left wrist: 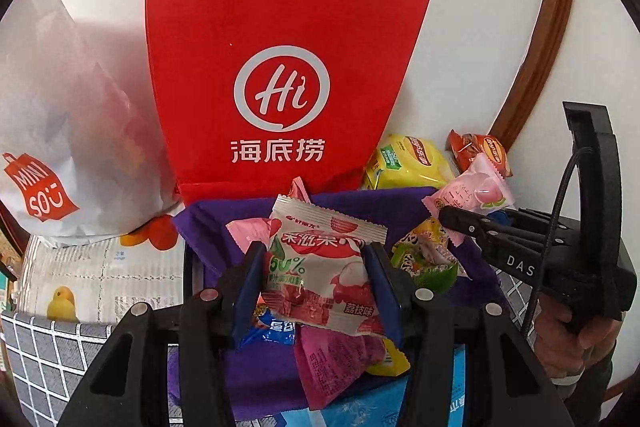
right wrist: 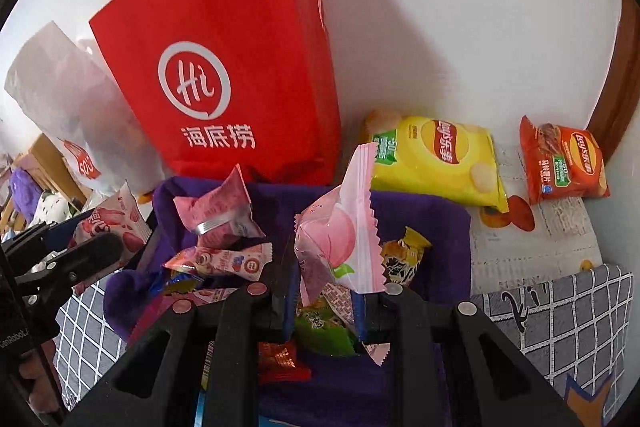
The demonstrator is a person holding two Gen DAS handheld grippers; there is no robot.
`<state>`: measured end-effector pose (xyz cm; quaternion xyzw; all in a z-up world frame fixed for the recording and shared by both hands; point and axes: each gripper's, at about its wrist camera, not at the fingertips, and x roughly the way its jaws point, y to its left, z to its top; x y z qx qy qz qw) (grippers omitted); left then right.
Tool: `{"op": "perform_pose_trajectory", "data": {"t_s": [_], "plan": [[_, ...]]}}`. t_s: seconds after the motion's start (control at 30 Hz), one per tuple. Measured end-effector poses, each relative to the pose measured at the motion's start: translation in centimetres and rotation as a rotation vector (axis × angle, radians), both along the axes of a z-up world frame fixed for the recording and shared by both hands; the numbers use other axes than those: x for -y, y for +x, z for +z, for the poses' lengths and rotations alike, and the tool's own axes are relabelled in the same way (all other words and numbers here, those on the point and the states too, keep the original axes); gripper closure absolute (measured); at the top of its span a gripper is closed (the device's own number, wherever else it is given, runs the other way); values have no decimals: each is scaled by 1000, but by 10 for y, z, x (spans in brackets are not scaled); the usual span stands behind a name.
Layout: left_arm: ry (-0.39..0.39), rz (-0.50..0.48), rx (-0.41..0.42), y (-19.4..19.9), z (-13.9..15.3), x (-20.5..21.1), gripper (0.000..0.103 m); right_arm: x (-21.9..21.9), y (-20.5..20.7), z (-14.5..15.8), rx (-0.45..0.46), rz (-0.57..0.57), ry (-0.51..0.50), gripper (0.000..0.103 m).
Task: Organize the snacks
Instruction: 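Lower both packets onto the towel and open both tools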
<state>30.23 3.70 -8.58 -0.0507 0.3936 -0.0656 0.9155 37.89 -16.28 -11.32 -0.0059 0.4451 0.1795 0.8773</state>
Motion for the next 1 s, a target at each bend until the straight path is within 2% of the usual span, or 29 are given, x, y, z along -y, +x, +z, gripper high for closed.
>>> {"op": "perform_pose_trajectory", "data": {"t_s": [0.6,1.0], "plan": [[-2,9,-26,5,-8,-4,54,-10,3,-22,-69,30,-53,81],[7,9,-44,9,-13,-2,54,-12,3,-28,-108,45,-51,80]]}}
